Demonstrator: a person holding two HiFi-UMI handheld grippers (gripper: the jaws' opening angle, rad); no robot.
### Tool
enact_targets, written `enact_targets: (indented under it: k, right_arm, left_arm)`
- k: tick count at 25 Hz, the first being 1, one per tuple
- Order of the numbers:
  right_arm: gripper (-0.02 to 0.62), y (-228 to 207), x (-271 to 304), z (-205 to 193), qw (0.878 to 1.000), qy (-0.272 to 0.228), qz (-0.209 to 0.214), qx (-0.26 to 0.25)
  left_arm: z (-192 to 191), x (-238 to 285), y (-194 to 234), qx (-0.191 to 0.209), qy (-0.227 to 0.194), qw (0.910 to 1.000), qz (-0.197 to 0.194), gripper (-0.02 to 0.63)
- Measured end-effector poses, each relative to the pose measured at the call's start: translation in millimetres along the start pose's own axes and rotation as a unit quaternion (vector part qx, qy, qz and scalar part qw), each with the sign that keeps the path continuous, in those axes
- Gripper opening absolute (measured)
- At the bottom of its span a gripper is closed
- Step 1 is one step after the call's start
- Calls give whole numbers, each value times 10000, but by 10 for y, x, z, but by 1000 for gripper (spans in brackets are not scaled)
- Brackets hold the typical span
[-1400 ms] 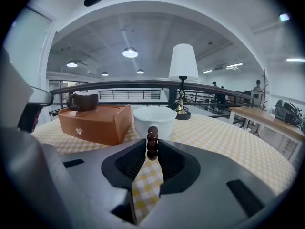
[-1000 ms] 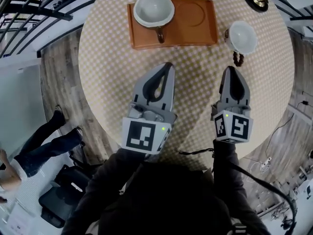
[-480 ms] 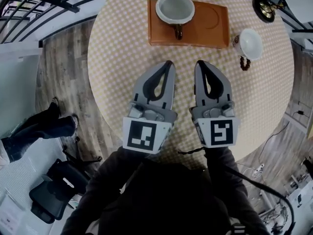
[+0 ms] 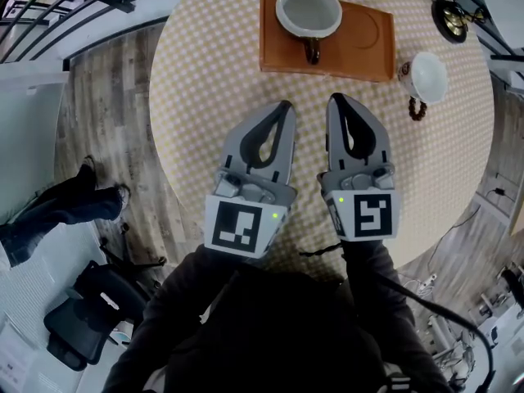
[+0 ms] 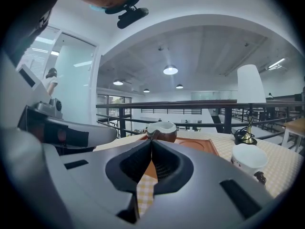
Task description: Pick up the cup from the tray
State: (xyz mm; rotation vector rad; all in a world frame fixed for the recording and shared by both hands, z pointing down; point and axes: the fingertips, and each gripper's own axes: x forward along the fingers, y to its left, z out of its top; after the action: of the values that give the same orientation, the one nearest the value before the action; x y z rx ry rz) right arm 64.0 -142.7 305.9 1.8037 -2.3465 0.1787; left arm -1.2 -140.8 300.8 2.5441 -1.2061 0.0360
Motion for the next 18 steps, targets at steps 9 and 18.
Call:
enact_targets:
  k: [9, 18]
  right_arm:
    - [9, 40, 138, -57, 10000, 14, -33, -4]
    - [176, -4, 749, -142, 9982, 459, 22, 375]
  left_arm:
    - [-97, -31, 48, -81, 46, 10000, 35, 6]
    - [-184, -93, 271, -170, 202, 9995, 183, 6]
